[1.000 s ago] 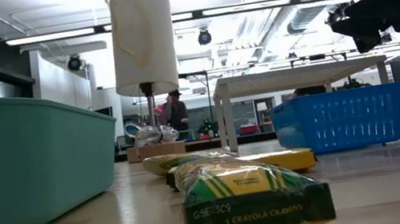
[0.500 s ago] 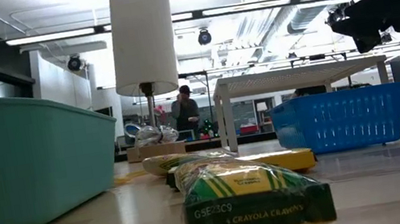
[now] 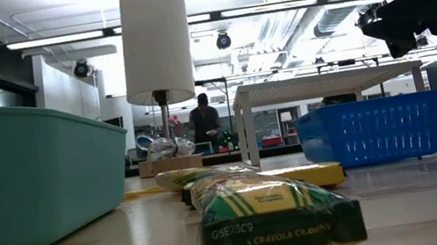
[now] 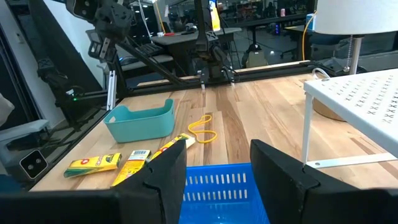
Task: Pick & Place Office Desk Supplies
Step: Put the yellow rubber band into the green bin
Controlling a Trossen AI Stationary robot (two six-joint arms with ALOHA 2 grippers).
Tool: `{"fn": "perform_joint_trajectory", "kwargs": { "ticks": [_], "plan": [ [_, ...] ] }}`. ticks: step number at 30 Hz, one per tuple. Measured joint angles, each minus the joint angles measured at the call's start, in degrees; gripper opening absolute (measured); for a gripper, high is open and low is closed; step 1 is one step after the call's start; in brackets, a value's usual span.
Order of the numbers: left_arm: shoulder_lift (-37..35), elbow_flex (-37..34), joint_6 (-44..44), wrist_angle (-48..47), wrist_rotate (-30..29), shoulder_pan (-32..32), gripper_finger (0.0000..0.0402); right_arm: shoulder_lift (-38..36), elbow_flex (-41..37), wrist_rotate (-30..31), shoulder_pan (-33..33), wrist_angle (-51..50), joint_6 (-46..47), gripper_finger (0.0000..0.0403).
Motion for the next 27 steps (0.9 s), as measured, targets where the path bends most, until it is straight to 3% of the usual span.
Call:
{"fn": "perform_joint_trajectory", "kwargs": {
  "ticks": [22, 27],
  "plan": [
    [0.0, 0.0, -1.1, 0.0, 0.2, 0.7, 0.0, 0.0, 0.0, 0.0, 0.0, 0.0, 0.0, 0.0166],
    [0.0, 0.0, -5.0, 0.0, 4.4, 3.2, 0.0, 0.0, 0.0, 0.0, 0.0, 0.0, 0.0, 0.0166]
  ]
}}
